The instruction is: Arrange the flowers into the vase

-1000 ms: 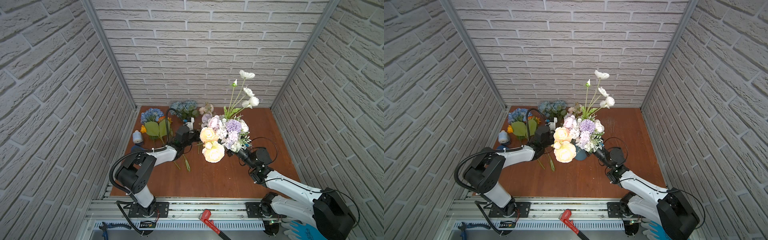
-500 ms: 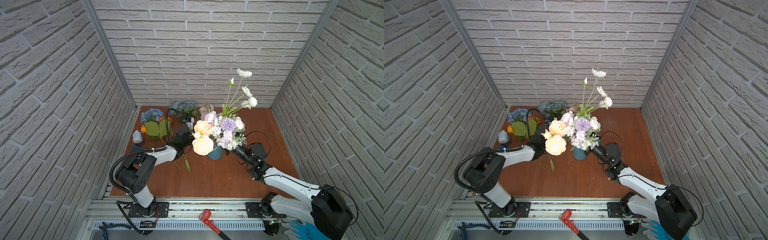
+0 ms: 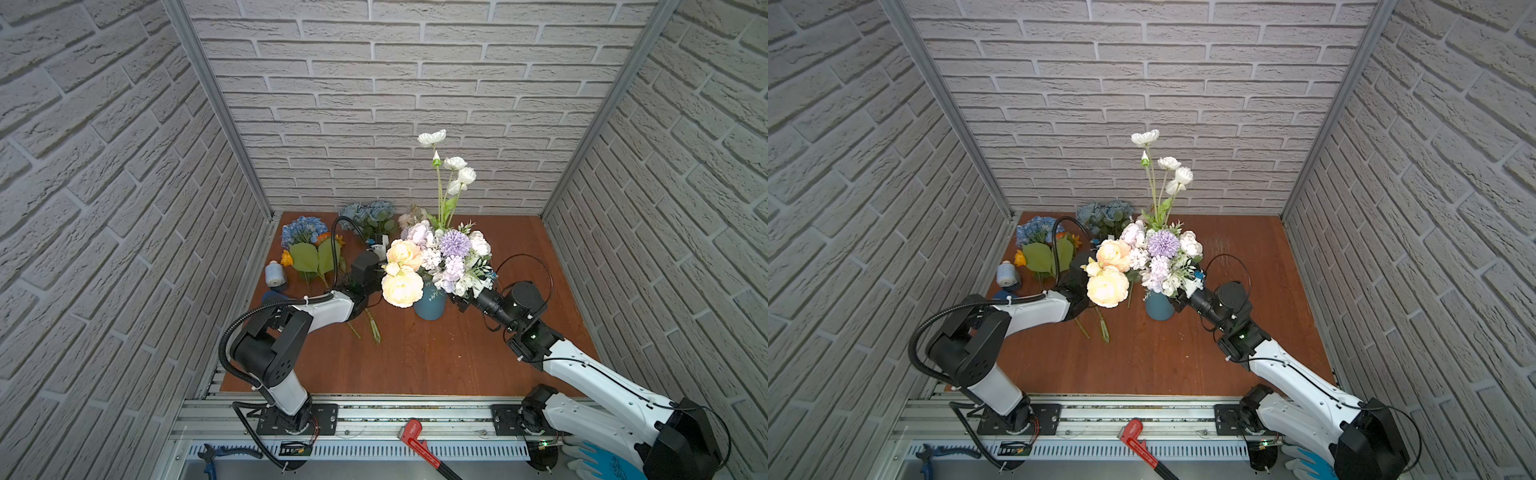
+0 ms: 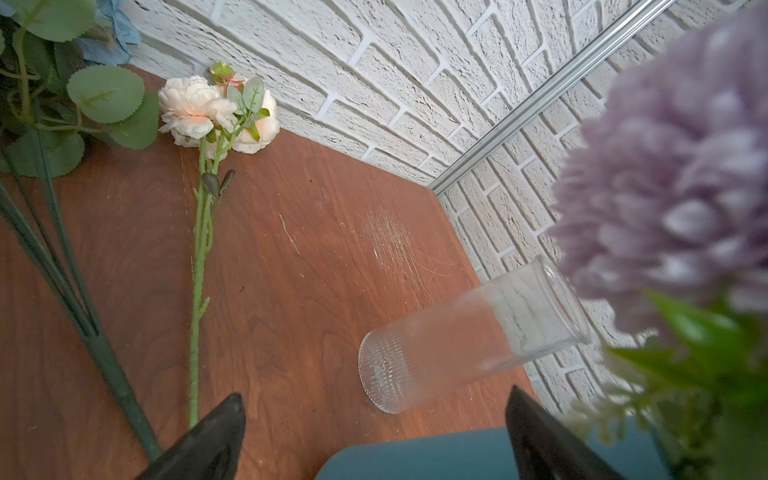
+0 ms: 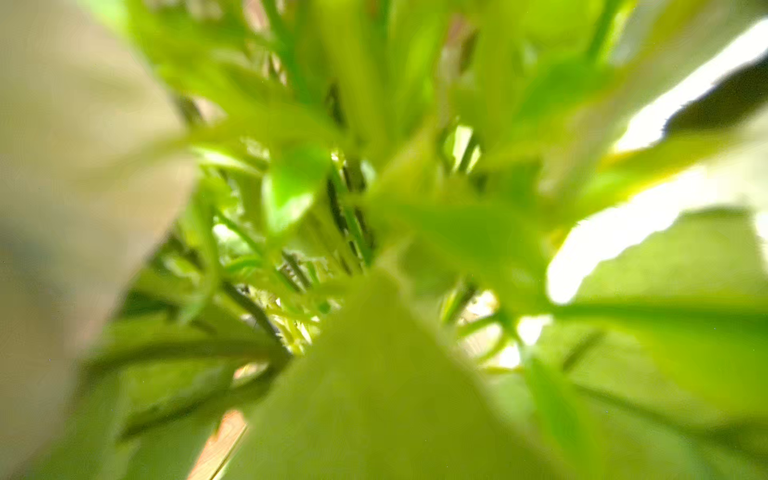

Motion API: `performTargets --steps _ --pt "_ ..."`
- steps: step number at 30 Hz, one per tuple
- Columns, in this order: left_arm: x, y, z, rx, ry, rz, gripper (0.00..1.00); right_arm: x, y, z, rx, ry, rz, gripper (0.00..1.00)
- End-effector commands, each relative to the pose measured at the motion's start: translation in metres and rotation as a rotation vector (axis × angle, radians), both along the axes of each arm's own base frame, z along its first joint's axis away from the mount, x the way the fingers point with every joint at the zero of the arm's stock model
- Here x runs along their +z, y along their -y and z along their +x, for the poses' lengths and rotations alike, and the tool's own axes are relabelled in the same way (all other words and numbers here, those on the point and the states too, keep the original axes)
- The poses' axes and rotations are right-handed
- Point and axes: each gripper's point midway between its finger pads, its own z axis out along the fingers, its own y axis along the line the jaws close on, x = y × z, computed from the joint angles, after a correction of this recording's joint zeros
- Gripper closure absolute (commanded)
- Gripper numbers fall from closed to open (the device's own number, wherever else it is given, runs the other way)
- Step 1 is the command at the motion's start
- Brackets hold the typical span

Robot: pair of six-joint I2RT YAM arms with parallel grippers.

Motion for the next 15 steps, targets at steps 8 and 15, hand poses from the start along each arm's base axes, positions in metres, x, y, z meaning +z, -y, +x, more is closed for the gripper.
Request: performTargets --steps 8,15 --pt "0.027 0.001 0.0 -0.003 0.08 -0.035 0.03 0.028 -0.008 0.005 0.021 0.067 0.031 0.82" --pt "0.028 0.0 0.0 0.0 0.085 -0.034 0.03 0.005 -0.002 0.002 0.002 -0.024 -0.026 0.94"
